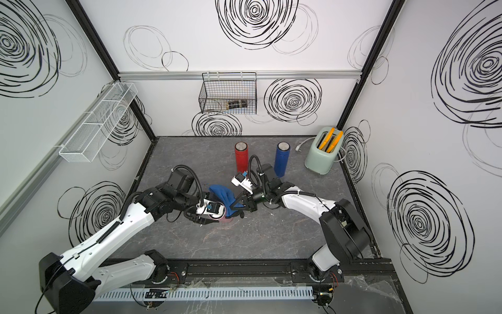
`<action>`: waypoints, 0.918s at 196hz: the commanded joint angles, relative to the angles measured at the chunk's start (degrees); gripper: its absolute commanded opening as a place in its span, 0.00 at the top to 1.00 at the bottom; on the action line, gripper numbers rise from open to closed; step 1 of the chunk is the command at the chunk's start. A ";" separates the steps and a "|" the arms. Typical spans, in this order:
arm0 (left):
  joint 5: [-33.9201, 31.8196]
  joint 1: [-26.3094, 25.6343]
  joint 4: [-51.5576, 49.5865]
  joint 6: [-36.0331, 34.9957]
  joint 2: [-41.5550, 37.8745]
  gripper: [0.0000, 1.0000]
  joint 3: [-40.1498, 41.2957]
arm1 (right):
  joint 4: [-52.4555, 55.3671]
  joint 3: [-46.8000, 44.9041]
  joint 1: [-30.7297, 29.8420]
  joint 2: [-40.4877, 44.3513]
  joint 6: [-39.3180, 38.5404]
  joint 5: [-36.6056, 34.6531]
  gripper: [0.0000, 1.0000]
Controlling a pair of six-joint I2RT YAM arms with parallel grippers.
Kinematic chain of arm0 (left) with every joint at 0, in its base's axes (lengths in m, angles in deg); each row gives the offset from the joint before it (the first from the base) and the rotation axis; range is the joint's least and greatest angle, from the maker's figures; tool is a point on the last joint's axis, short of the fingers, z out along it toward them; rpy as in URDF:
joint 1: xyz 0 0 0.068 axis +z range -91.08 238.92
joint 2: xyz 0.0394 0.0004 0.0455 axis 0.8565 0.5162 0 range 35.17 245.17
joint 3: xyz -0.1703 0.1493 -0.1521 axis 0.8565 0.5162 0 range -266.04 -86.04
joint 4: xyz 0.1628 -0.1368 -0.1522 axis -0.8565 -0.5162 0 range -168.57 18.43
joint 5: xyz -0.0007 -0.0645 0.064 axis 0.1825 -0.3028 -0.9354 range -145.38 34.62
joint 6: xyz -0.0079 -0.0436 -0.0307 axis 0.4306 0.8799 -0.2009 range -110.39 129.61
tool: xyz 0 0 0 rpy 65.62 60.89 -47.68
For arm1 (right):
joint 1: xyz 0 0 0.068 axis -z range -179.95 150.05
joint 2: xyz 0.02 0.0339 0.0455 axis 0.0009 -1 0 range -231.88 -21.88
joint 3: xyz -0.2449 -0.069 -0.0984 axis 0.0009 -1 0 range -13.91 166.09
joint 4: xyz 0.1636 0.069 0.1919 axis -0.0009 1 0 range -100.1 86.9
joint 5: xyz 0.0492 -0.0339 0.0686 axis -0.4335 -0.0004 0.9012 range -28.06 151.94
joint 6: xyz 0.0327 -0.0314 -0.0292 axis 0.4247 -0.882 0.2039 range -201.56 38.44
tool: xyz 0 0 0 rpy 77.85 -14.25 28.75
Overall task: Wipe the surface of the thermos
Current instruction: Wipe the dirt from the surface of the thermos.
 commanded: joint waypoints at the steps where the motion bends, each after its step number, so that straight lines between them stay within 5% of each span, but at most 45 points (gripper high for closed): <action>1: 4.59 0.13 1.94 -6.17 0.93 1.00 -4.11 | -1.00 -3.09 -1.10 -4.45 -2.51 -0.77 1.00; 45: 6.75 0.96 0.07 -7.78 1.48 1.00 -5.16 | -2.88 -3.37 -1.10 -11.35 -2.53 -3.42 1.00; 81: 7.30 0.95 0.92 -8.27 -0.11 1.00 -3.44 | 2.25 -0.10 -1.37 -7.58 -3.94 -3.53 1.00; 180: 1.37 -4.87 0.81 -9.44 -3.11 1.00 -1.70 | 22.47 17.80 -3.82 -2.29 -17.63 14.32 1.00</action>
